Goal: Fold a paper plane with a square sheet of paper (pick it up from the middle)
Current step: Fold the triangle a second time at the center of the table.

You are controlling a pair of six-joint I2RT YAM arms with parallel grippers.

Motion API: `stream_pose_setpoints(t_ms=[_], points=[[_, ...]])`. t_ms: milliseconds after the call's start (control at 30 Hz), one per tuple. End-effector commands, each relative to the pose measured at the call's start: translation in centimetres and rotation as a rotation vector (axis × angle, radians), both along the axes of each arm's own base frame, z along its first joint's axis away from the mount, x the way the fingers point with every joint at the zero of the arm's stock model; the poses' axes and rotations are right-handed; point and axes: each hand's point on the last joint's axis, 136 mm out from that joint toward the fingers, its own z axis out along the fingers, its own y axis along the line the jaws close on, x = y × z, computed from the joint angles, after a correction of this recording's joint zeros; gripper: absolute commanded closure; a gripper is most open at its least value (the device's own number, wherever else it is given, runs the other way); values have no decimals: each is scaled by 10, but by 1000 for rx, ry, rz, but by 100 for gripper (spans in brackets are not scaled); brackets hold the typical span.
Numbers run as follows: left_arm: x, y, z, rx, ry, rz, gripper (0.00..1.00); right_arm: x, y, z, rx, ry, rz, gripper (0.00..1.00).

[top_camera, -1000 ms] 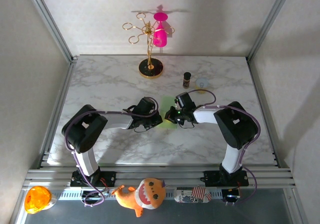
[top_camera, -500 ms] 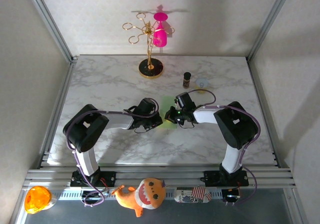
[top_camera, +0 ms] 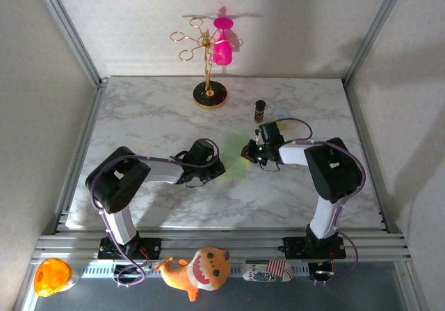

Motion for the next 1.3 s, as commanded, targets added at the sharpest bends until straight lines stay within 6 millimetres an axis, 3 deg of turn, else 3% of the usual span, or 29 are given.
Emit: stream_pose_setpoints(t_ms=[0,133,267,500,700,867,1033,1167,1267], points=[[-37,39,-45,178,159,28,100,21,-28,-10,-103,-36,-55,96],[-30,31,-38,161,141,14,100,31,-24,26,-78,-124,-52,95],[-28,29,-36,158,138,12,100,16,-6,58,-27,-205,-5,94],[-28,28,-36,159,140,10,100,-28,38,38,32,-107,97,95],[-28,29,-38,165,143,9,100,-40,51,18,43,-58,138,97],[-30,31,-39,171,147,11,100,-38,38,-2,-31,-26,117,99],[-32,33,-41,172,149,18,100,-24,7,-16,-76,-18,38,99],[-35,35,-42,172,151,18,100,-7,-19,-19,-92,-28,-20,99],[-33,32,-38,161,144,13,100,6,-30,-8,-108,-62,-47,98]])
